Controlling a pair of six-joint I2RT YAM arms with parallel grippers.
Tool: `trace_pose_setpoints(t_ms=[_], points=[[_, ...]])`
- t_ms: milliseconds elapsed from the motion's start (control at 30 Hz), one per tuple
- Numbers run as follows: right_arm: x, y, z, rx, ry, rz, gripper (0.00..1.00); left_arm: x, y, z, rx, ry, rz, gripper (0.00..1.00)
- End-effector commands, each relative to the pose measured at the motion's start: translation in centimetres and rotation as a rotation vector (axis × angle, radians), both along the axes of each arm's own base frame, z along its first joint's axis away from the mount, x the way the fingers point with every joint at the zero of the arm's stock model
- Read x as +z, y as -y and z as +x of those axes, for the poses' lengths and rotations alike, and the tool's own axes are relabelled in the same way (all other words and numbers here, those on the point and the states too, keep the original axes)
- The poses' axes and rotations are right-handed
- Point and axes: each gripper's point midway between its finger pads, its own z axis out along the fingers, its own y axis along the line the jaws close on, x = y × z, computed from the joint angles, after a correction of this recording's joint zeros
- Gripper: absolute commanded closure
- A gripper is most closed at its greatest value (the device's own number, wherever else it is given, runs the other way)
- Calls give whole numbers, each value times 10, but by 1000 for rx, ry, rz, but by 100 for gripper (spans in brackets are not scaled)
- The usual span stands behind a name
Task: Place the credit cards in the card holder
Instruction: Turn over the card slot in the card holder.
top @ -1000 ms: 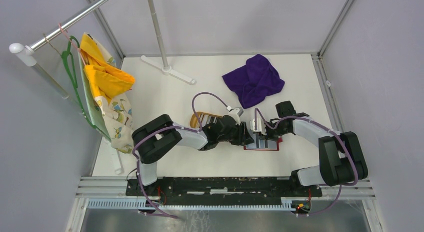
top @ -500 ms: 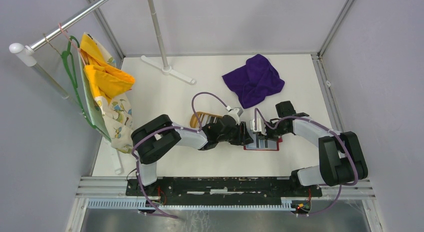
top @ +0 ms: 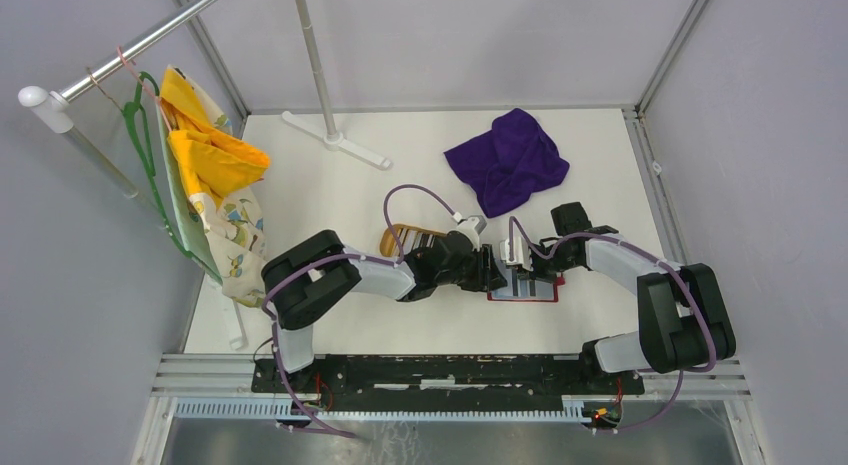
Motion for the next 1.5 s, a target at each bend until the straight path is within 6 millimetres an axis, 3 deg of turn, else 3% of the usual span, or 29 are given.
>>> trace_pose_setpoints(t_ms=[0, 600, 933, 1200, 1467], points=[[-11, 4, -6, 3, -36, -43, 88, 41, 15, 6, -1, 86, -72, 48], [-11, 5, -6, 3, -38, -45, 88, 37, 19, 7, -6, 83, -61, 54], [-12, 5, -7, 3, -45, -47, 88, 42, 5, 15, 28, 136, 5, 51], [-13, 5, -7, 3, -48, -49, 88, 48, 17, 15, 3, 134, -33, 50], [-13, 6, -8, 2, -50, -49, 88, 42, 21, 17, 4, 123, -19, 50]])
